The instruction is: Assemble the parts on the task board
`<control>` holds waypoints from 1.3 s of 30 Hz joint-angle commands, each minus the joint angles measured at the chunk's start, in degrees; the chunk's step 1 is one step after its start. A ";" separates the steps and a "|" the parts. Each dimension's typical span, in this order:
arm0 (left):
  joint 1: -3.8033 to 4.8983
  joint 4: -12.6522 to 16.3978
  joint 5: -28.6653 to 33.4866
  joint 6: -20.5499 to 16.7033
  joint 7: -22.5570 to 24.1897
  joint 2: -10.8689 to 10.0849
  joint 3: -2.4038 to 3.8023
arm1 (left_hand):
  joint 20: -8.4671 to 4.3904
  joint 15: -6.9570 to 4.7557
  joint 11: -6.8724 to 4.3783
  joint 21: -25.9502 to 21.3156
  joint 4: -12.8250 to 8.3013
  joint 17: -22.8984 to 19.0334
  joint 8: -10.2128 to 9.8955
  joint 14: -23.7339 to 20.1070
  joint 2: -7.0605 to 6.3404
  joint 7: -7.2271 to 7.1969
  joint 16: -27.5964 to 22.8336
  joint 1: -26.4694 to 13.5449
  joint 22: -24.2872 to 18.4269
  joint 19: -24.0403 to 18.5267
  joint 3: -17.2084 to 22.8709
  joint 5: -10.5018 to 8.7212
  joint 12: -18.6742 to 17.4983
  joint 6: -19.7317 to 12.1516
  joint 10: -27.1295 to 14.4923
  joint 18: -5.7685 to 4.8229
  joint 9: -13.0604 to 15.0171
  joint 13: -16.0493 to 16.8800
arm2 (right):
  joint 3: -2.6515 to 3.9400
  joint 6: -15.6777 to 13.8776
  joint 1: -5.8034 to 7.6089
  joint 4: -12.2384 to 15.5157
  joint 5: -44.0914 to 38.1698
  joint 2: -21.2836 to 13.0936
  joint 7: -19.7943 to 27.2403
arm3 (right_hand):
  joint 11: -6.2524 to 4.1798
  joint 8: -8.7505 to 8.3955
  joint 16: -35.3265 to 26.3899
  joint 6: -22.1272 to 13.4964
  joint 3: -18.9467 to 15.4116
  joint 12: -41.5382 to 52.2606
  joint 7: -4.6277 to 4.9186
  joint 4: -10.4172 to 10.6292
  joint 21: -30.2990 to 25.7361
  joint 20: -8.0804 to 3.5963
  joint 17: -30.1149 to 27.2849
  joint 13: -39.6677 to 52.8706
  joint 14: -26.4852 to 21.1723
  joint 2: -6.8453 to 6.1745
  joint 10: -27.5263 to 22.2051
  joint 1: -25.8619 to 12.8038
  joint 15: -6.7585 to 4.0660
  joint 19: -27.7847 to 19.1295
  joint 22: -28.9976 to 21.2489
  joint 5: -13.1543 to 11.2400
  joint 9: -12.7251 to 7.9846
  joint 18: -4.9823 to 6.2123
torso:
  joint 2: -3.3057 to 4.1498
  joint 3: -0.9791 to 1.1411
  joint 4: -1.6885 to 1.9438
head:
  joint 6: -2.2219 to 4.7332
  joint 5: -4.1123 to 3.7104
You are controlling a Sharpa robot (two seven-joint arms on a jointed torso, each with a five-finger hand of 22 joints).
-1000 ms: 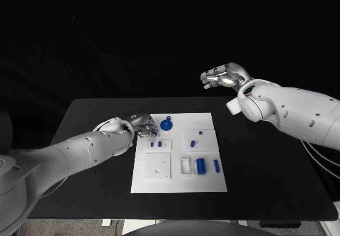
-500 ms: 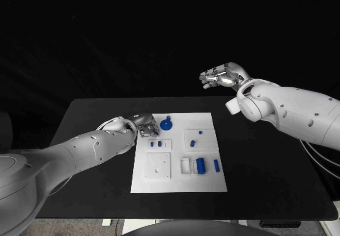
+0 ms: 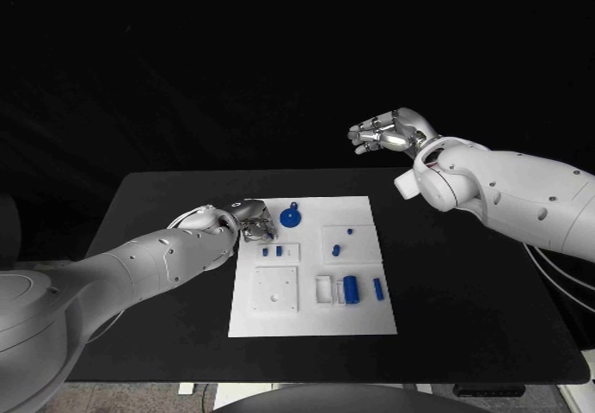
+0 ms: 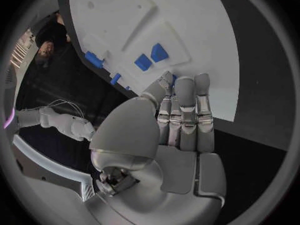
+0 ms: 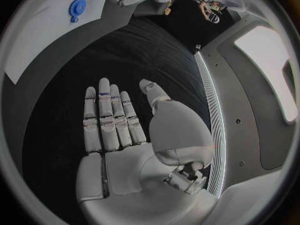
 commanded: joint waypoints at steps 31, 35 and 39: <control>-0.33 1.63 3.71 -5.87 2.24 -0.68 0.12 | -0.17 -0.40 -0.26 0.57 0.04 0.17 0.15 0.44 0.31 -0.01 0.52 -0.10 1.03 0.19 0.50 0.32 0.13 0.42 0.89 0.60 0.12 0.08 | 0.03 0.81 0.00 -0.10 -0.18 0.12 0.70 | 0.08 -0.18 -0.38 -0.10 0.12 -0.24 0.19 0.30 -0.03 0.00 -0.11 -0.08 0.00 -0.40 -0.19 0.08 0.42 -0.53 -0.03 0.33 0.01 -0.79 | 0.03 -0.01 0.07 | 0.30 0.29; -0.33 1.77 4.80 -7.00 2.50 -0.73 0.17 | -0.17 -0.40 -0.26 0.57 0.04 0.17 0.15 0.44 0.31 -0.01 0.52 -0.10 1.03 0.19 0.50 0.32 0.13 0.42 0.89 0.60 0.12 0.08 | 0.03 0.79 0.00 -0.11 -0.18 0.08 0.69 | 0.08 -0.18 -0.38 -0.10 0.12 -0.24 0.19 0.30 -0.03 0.00 -0.11 -0.08 0.00 -0.40 -0.19 0.08 0.42 -0.53 -0.03 0.33 0.01 -0.79 | 0.01 0.02 0.07 | 0.30 0.24; -0.33 1.77 5.36 -7.04 2.56 -0.72 0.17 | -0.17 -0.40 -0.26 0.57 0.04 0.17 0.15 0.44 0.31 -0.01 0.52 -0.10 1.03 0.19 0.50 0.32 0.13 0.42 0.89 0.60 0.12 0.08 | 0.03 0.80 0.00 -0.10 -0.18 0.07 0.69 | 0.08 -0.18 -0.38 -0.10 0.12 -0.24 0.19 0.30 -0.03 0.00 -0.11 -0.08 0.00 -0.40 -0.19 0.08 0.42 -0.53 -0.03 0.33 0.01 -0.79 | 0.03 0.06 0.05 | 0.30 0.23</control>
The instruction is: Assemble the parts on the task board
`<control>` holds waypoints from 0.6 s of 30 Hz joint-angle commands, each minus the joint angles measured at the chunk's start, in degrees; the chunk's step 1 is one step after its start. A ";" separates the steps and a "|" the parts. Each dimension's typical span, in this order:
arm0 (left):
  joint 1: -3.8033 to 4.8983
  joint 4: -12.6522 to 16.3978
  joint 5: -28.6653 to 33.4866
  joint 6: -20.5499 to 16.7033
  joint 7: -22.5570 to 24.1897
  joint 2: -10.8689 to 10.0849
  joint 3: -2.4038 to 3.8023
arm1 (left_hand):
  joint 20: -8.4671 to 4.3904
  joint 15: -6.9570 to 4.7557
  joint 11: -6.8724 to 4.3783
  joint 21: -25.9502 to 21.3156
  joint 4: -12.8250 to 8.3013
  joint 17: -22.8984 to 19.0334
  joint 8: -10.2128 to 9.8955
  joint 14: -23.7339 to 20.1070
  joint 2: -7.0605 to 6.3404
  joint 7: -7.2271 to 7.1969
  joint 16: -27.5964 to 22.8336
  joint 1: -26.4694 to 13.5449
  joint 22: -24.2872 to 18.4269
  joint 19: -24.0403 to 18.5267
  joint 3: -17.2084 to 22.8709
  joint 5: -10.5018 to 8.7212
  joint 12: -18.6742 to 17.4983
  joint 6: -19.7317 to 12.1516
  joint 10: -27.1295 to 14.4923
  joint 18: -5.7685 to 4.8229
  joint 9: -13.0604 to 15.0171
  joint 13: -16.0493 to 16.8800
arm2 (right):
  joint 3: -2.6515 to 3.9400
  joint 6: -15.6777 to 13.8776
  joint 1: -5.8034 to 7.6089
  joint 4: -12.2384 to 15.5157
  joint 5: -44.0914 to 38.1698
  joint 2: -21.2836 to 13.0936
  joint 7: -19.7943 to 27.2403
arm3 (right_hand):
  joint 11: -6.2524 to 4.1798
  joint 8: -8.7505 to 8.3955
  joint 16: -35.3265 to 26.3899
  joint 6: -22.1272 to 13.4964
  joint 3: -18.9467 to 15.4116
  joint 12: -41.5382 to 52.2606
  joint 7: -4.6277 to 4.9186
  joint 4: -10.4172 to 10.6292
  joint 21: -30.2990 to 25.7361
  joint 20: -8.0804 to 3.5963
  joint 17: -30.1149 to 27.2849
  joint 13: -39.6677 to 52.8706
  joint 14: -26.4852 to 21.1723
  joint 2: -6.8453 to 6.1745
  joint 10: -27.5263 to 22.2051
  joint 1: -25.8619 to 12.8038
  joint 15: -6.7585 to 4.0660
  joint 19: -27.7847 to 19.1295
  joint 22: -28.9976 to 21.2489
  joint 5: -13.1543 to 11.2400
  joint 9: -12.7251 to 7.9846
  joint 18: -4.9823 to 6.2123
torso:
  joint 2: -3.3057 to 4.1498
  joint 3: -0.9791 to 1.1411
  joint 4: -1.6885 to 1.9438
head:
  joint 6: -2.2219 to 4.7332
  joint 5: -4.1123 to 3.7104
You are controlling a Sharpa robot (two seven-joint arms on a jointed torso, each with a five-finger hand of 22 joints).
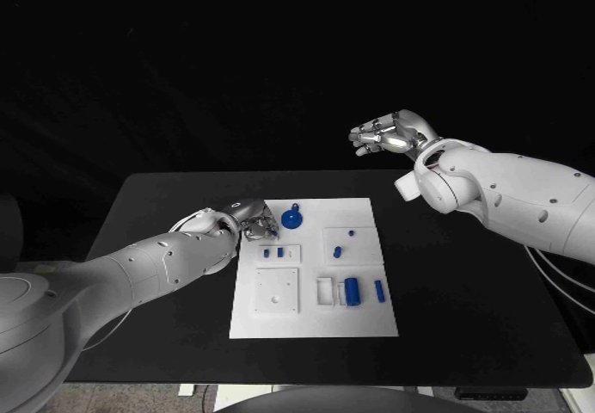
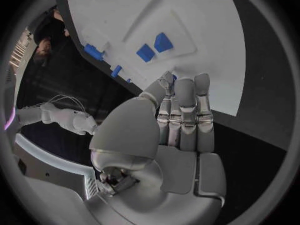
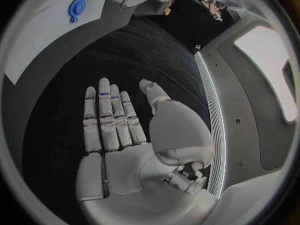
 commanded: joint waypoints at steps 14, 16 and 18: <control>0.00 -0.16 2.02 0.71 0.40 0.49 -0.02 | -0.16 -0.23 0.04 0.21 0.03 0.01 0.14 0.04 0.49 0.09 0.18 -0.24 1.08 0.16 0.46 0.14 0.14 0.16 0.09 0.84 0.06 0.09 | 0.03 0.82 0.00 -0.12 -0.18 0.16 0.65 | 0.08 -0.18 -0.38 -0.10 0.12 -0.24 0.19 0.30 -0.03 0.00 -0.06 -0.08 0.00 -0.40 -0.19 0.08 0.42 -0.53 -0.04 0.33 0.01 -0.80 | 0.05 0.04 -0.08 | -0.14 -0.10; 0.00 -0.21 1.72 1.25 0.14 0.53 -0.03 | -0.15 -0.22 0.05 0.21 0.04 0.02 0.14 -0.02 0.48 0.10 0.17 -0.23 1.10 0.11 0.50 0.14 0.14 0.14 0.08 0.83 0.05 0.09 | 0.03 0.82 0.00 -0.13 -0.18 0.17 0.65 | 0.08 -0.18 -0.38 -0.11 0.13 -0.23 0.20 0.29 -0.03 0.02 -0.10 -0.08 -0.03 -0.41 -0.20 0.06 0.43 -0.57 -0.03 0.35 0.01 -0.80 | 0.04 0.03 -0.05 | -0.16 -0.13; 0.00 -0.26 1.42 1.86 -0.20 0.57 -0.03 | -0.15 -0.22 0.07 0.20 0.04 0.02 0.14 -0.09 0.47 0.11 0.15 -0.22 1.11 0.05 0.51 0.13 0.14 0.13 0.04 0.83 0.05 0.09 | 0.03 0.82 0.00 -0.13 -0.18 0.17 0.65 | 0.08 -0.18 -0.38 -0.11 0.13 -0.23 0.20 0.29 -0.03 0.02 -0.10 -0.08 -0.03 -0.41 -0.20 0.06 0.43 -0.57 -0.03 0.35 0.01 -0.80 | 0.03 0.03 -0.05 | -0.17 -0.13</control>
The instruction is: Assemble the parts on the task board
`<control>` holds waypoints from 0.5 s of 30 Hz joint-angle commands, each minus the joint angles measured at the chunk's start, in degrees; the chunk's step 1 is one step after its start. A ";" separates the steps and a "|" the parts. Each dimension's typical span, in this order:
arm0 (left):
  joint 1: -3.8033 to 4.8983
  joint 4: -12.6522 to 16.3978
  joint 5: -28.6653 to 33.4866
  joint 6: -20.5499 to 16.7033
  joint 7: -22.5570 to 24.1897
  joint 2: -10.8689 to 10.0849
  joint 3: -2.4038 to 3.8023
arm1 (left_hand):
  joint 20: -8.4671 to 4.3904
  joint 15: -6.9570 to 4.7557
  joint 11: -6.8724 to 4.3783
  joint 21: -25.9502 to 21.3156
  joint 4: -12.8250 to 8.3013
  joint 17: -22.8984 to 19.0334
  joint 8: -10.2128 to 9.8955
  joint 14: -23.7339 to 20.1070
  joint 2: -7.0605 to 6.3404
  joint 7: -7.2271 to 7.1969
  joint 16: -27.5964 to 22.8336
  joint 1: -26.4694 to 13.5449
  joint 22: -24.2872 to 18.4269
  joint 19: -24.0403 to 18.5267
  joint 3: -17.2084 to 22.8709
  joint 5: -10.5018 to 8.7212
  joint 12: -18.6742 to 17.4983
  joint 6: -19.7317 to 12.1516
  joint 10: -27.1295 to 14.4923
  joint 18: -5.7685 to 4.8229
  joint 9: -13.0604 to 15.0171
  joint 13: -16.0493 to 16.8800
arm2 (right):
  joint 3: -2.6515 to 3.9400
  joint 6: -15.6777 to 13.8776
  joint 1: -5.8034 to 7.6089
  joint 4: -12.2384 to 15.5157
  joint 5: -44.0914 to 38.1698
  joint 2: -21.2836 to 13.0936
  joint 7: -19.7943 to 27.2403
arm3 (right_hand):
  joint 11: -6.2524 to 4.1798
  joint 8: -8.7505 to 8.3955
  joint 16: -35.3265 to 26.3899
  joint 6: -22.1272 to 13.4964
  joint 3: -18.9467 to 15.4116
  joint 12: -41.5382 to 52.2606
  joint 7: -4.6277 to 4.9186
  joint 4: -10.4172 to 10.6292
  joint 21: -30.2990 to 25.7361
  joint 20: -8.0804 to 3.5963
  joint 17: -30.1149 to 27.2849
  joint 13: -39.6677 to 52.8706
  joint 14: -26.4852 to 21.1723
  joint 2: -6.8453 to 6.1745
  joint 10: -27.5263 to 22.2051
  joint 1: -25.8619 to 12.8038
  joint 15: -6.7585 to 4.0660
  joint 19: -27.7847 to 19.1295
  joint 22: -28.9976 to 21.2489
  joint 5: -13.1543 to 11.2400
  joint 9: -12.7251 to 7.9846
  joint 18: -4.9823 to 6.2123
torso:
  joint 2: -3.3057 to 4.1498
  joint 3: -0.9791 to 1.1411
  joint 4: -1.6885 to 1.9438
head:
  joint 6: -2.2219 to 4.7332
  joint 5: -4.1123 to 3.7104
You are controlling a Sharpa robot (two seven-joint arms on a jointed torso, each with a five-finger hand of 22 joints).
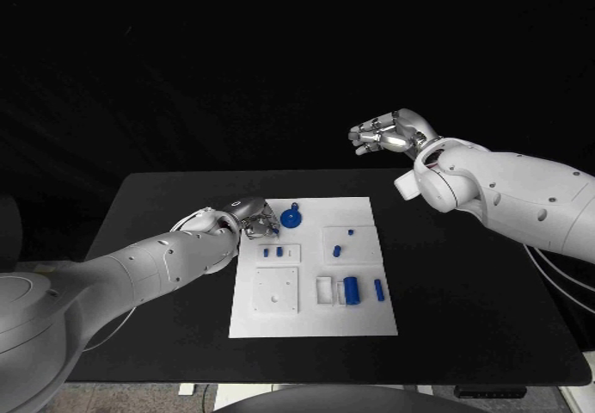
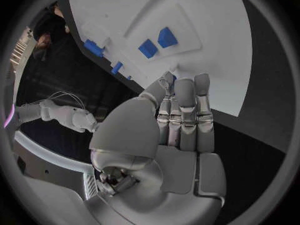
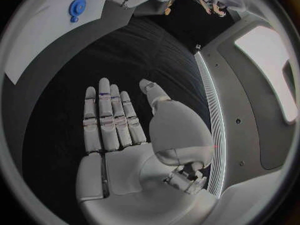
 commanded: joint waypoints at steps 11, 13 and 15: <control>0.00 -0.09 -1.13 3.23 -1.01 0.34 -0.02 | -0.15 -0.22 0.05 0.25 -0.15 0.06 0.18 -0.10 0.44 0.20 0.20 0.20 1.15 0.02 0.44 0.41 0.19 0.30 0.10 0.86 0.11 0.05 | 0.03 0.84 0.00 -0.02 -0.18 0.12 0.66 | 0.08 -0.18 -0.38 -0.12 0.13 -0.23 0.20 0.29 -0.03 0.02 -0.05 -0.08 -0.03 -0.41 -0.20 0.06 0.43 -0.57 -0.03 0.35 0.00 -0.80 | -0.02 -0.03 0.02 | -0.16 -0.10; 0.00 -0.08 -1.21 3.57 -1.09 0.39 -0.02 | -0.15 -0.22 0.05 0.25 -0.15 0.06 0.18 -0.10 0.44 0.20 0.20 0.20 1.15 0.02 0.44 0.41 0.19 0.30 0.10 0.86 0.11 0.05 | 0.03 0.85 0.00 -0.03 -0.18 0.14 0.66 | 0.08 -0.18 -0.38 -0.12 0.13 -0.23 0.20 0.29 -0.03 0.02 -0.05 -0.08 -0.03 -0.41 -0.20 0.06 0.43 -0.57 -0.03 0.35 0.00 -0.80 | -0.01 -0.04 0.00 | -0.19 -0.07; 0.00 -0.08 -1.35 4.00 -1.24 0.43 -0.03 | -0.15 -0.22 0.05 0.25 -0.15 0.06 0.18 -0.10 0.44 0.20 0.20 0.20 1.15 0.02 0.44 0.41 0.19 0.30 0.10 0.86 0.11 0.05 | 0.03 0.85 0.00 -0.04 -0.18 0.16 0.66 | 0.08 -0.18 -0.38 -0.12 0.13 -0.23 0.20 0.29 -0.03 0.02 -0.05 -0.08 -0.03 -0.41 -0.20 0.06 0.43 -0.57 -0.03 0.35 0.00 -0.80 | 0.01 -0.05 0.01 | -0.24 -0.13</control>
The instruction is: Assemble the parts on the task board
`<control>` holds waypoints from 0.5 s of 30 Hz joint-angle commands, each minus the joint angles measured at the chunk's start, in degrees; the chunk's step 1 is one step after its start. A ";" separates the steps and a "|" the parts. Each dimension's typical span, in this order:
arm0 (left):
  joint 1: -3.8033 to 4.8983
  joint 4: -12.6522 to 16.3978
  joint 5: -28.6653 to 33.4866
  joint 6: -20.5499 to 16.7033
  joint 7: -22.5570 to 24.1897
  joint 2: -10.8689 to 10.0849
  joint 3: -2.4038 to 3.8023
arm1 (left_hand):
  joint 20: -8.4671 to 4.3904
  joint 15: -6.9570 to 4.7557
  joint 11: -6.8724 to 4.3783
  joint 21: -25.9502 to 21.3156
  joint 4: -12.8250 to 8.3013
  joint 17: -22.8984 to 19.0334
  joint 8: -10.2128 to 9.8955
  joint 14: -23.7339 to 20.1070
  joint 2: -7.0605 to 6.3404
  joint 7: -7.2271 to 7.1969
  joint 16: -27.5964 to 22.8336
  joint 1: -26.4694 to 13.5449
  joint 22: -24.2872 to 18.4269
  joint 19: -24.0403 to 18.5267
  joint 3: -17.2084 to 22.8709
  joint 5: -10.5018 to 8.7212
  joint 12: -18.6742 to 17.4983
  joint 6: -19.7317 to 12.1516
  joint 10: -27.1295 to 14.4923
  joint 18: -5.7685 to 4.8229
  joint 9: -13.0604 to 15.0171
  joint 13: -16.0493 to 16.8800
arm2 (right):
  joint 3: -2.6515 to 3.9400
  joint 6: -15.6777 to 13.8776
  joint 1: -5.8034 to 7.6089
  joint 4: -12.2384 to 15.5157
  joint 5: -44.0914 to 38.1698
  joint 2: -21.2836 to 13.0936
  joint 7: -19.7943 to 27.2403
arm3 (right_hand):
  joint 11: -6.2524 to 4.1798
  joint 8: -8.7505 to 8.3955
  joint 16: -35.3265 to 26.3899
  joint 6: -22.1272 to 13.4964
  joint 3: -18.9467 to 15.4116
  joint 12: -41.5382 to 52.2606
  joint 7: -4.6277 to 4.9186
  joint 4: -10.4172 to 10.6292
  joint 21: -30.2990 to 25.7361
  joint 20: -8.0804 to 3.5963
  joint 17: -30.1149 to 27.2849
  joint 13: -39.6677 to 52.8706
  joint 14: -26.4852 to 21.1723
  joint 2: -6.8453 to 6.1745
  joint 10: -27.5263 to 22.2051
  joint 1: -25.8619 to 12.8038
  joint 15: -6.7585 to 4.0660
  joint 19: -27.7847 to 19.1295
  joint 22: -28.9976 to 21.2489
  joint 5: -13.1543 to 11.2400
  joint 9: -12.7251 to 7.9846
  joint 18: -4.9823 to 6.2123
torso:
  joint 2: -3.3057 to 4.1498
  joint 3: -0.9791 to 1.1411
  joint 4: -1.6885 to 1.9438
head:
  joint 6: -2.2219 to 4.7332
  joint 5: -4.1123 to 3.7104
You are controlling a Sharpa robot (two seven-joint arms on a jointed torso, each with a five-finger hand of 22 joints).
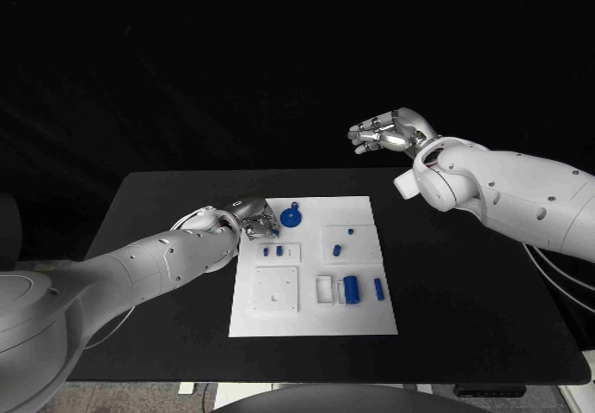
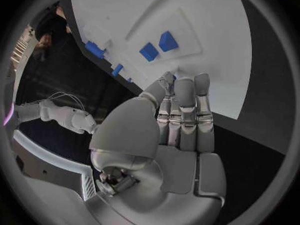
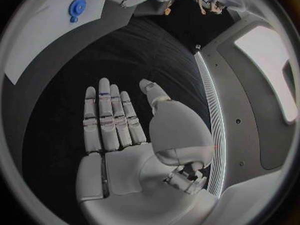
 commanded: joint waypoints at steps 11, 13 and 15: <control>-0.12 -0.10 -1.67 3.54 -1.51 0.23 -0.09 | -0.15 -0.22 0.05 0.31 -0.07 0.08 0.35 -0.12 0.49 0.08 0.22 0.25 1.16 -0.03 0.42 0.17 0.34 0.19 0.11 0.88 0.07 0.08 | 0.03 0.83 0.00 0.03 -0.18 0.08 0.63 | 0.08 -0.18 -0.38 -0.12 0.13 -0.23 0.20 0.29 -0.03 0.02 -0.06 -0.08 -0.03 -0.41 -0.20 0.06 0.43 -0.57 -0.03 0.34 0.00 -0.80 | -0.01 0.02 0.03 | -0.23 -0.16; -0.12 -0.10 -1.72 3.47 -1.54 0.19 -0.09 | -0.15 -0.22 0.05 0.31 -0.07 0.08 0.35 -0.12 0.49 0.08 0.22 0.25 1.16 -0.03 0.42 0.17 0.34 0.19 0.11 0.88 0.07 0.08 | 0.03 0.83 0.00 0.04 -0.18 0.07 0.63 | 0.08 -0.18 -0.38 -0.12 0.13 -0.23 0.20 0.29 -0.03 0.02 -0.06 -0.08 -0.03 -0.41 -0.20 0.06 0.43 -0.57 -0.03 0.34 0.00 -0.80 | -0.03 0.00 0.05 | -0.26 -0.17; -0.12 -0.09 -1.74 3.27 -1.48 0.13 -0.09 | -0.15 -0.22 0.05 0.31 -0.07 0.08 0.35 -0.12 0.49 0.08 0.22 0.25 1.16 -0.03 0.42 0.17 0.34 0.19 0.11 0.88 0.07 0.08 | 0.03 0.83 0.00 0.04 -0.18 0.06 0.63 | 0.08 -0.18 -0.38 -0.12 0.13 -0.23 0.20 0.29 -0.03 0.02 -0.06 -0.08 -0.03 -0.41 -0.20 0.06 0.43 -0.57 -0.03 0.34 0.00 -0.80 | -0.02 0.00 0.06 | -0.26 -0.16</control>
